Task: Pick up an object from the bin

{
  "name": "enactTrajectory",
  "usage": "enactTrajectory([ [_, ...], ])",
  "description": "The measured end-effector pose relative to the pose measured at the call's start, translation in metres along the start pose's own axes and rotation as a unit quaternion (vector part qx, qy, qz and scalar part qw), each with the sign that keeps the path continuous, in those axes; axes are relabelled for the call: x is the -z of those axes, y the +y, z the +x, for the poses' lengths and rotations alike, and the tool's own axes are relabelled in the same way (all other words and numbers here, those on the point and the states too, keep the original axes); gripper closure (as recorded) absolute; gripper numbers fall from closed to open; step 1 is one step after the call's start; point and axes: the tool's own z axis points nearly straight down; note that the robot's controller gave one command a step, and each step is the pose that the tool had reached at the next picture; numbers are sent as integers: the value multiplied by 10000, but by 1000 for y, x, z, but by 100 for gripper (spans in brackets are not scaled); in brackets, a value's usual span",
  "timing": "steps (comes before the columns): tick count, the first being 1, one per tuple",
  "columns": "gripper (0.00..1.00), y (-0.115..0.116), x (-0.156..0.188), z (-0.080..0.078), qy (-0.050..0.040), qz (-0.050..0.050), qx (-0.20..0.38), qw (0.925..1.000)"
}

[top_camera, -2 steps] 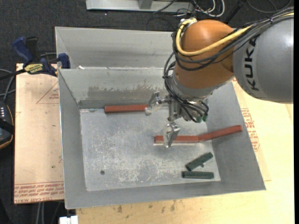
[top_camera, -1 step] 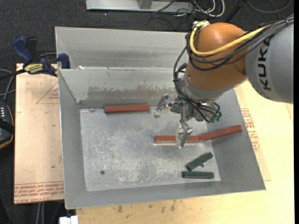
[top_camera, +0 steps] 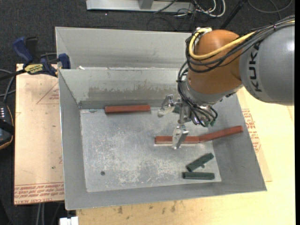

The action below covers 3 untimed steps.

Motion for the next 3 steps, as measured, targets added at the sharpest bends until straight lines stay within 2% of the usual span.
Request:
enactTrajectory([
  [1,100,-35,-116,-21,-23,0,1254,9921],
  [2,100,-35,-116,-21,-24,0,1254,9921],
  [3,100,-38,59,-31,-35,19,1049,9945],
])
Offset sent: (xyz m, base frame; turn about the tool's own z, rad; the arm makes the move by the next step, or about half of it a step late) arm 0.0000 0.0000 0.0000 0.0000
